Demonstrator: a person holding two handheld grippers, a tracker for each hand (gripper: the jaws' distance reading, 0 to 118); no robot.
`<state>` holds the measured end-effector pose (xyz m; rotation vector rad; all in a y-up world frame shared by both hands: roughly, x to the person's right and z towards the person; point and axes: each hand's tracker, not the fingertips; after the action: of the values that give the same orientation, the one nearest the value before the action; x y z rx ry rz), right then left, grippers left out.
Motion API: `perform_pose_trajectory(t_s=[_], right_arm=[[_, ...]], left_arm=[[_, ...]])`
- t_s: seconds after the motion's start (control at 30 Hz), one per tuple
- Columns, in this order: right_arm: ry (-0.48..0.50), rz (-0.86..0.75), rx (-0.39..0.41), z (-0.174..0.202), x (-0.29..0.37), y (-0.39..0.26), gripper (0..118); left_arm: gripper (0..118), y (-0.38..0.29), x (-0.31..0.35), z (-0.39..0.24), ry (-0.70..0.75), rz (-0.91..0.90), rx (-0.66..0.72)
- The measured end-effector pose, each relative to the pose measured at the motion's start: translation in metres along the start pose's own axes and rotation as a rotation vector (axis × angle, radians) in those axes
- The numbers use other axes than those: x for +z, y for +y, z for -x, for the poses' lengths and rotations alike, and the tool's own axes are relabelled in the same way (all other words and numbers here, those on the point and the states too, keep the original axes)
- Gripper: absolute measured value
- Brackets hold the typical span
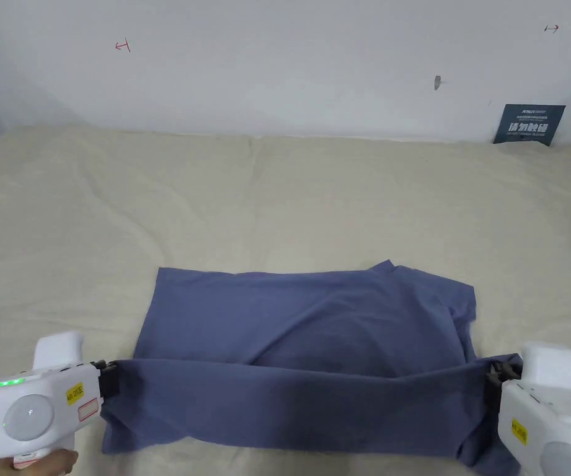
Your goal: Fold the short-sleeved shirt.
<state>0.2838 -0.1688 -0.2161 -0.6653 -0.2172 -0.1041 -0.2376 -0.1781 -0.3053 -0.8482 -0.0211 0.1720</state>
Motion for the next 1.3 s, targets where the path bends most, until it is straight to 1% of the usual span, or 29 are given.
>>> perform_pose_trajectory(t_s=[0.07, 0.17, 0.33, 0.4, 0.43, 0.47, 0.5, 0.53, 0.57, 0.6, 0.63, 0.67, 0.7, 0.83, 0.93, 1.0, 1.1, 1.17, 1.2, 1.27, 1.3], right_arm=[[0.003, 0.036, -0.018, -0.002, -0.020, 0.004, 0], [-0.011, 0.091, -0.015, -0.003, -0.053, 0.006, 0], [-0.025, 0.242, -0.069, -0.009, -0.107, -0.007, 0], [-0.033, 0.282, -0.079, -0.009, -0.121, -0.014, 1], [-0.030, 0.291, -0.087, -0.010, -0.123, -0.017, 4], [-0.035, 0.297, -0.095, -0.010, -0.122, -0.019, 11], [-0.034, 0.297, -0.103, -0.010, -0.120, -0.020, 18], [-0.037, 0.291, -0.106, -0.009, -0.115, -0.020, 33], [-0.036, 0.282, -0.108, -0.009, -0.110, -0.019, 50], [-0.033, 0.266, -0.104, -0.009, -0.103, -0.016, 69], [-0.028, 0.239, -0.100, -0.009, -0.093, -0.013, 87], [-0.019, 0.199, -0.096, -0.007, -0.082, -0.008, 89], [0.002, 0.143, -0.097, -0.008, -0.065, -0.004, 89], [0.055, -0.049, -0.092, -0.007, 0.010, 0.017, 89], [0.078, -0.225, -0.078, -0.008, 0.069, 0.025, 89], [0.073, -0.321, -0.059, -0.006, 0.102, 0.026, 89], [0.033, -0.430, -0.031, -0.001, 0.140, 0.023, 89], [0.015, -0.475, 0.006, 0.004, 0.156, 0.018, 89], [-0.002, -0.488, 0.026, 0.008, 0.162, 0.016, 88], [-0.023, -0.511, 0.053, 0.014, 0.174, 0.011, 87], [-0.031, -0.515, 0.061, 0.017, 0.179, 0.009, 87]], left_arm=[[3, 0.008, -0.021, -0.002, 0.012, 0.028, -0.007], [3, 0.014, -0.053, -0.004, 0.030, 0.082, -0.026], [3, 0.007, -0.104, -0.002, 0.046, 0.227, -0.011], [3, 0.004, -0.108, -0.002, 0.043, 0.213, 0.007], [3, 0.005, -0.105, -0.003, 0.046, 0.192, 0.021], [5, 0.006, -0.102, -0.003, 0.043, 0.191, 0.028], [14, 0.007, -0.100, -0.003, 0.040, 0.194, 0.027], [45, 0.008, -0.096, -0.004, 0.028, 0.196, 0.025], [76, 0.009, -0.091, -0.004, 0.007, 0.191, 0.027], [93, 0.010, -0.082, -0.007, -0.002, 0.190, 0.031], [96, 0.010, -0.073, -0.011, 0.000, 0.184, 0.033], [95, 0.011, -0.062, -0.014, -0.009, 0.153, 0.031], [96, 0.012, -0.049, -0.017, -0.036, 0.098, 0.034], [95, 0.014, 0.005, -0.030, -0.106, -0.010, 0.037], [95, 0.010, 0.054, -0.040, -0.123, -0.186, 0.032], [95, 0.005, 0.083, -0.049, -0.117, -0.290, 0.006], [95, -0.007, 0.119, -0.063, -0.086, -0.430, -0.051], [89, -0.017, 0.134, -0.071, -0.048, -0.513, -0.091], [84, -0.022, 0.143, -0.075, -0.032, -0.541, -0.110], [64, -0.032, 0.156, -0.083, -0.015, -0.592, -0.143], [51, -0.036, 0.162, -0.086, -0.010, -0.607, -0.155]])
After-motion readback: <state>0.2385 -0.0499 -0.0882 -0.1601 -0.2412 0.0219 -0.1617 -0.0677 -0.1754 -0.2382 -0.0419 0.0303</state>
